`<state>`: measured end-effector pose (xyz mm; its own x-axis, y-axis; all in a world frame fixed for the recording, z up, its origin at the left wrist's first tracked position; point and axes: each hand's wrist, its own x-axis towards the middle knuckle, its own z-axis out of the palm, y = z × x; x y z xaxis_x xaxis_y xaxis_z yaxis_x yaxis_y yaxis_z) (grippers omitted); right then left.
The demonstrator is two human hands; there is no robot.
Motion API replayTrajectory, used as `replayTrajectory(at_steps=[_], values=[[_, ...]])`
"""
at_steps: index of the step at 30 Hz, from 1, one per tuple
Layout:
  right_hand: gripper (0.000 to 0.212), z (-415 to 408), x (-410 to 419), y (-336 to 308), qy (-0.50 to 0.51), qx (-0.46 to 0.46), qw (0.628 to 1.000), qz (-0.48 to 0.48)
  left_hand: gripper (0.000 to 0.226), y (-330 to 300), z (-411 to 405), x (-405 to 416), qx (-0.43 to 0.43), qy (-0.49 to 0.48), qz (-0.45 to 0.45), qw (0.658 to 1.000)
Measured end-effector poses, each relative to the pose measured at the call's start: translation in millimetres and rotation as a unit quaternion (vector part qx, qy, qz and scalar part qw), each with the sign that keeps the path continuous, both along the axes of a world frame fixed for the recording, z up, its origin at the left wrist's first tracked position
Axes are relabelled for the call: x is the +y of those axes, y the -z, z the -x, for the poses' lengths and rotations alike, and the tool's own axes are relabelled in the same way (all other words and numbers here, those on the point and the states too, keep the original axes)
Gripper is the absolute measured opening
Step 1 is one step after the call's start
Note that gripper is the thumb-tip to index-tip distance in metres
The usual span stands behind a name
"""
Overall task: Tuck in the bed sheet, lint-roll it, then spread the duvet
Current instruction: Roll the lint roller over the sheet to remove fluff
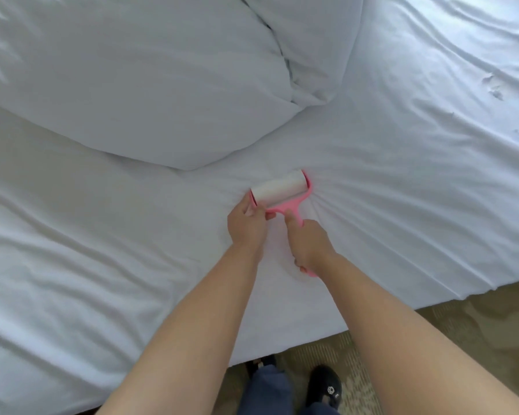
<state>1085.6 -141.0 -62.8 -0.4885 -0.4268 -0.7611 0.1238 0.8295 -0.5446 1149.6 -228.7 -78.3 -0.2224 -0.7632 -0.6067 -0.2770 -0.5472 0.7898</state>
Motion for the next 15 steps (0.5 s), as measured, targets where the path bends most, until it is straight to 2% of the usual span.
replayTrajectory(at_steps=[7, 15], values=[[0.058, 28, -62, 9, 0.008, 0.03, 0.999, 0.028, 0.04, 10, 29, -59, 0.034, -0.027, 0.001, 0.999], [0.06, 30, -68, 7, -0.015, 0.049, 0.999, 0.018, 0.039, 2, 29, -64, 0.035, -0.024, -0.023, 0.999]])
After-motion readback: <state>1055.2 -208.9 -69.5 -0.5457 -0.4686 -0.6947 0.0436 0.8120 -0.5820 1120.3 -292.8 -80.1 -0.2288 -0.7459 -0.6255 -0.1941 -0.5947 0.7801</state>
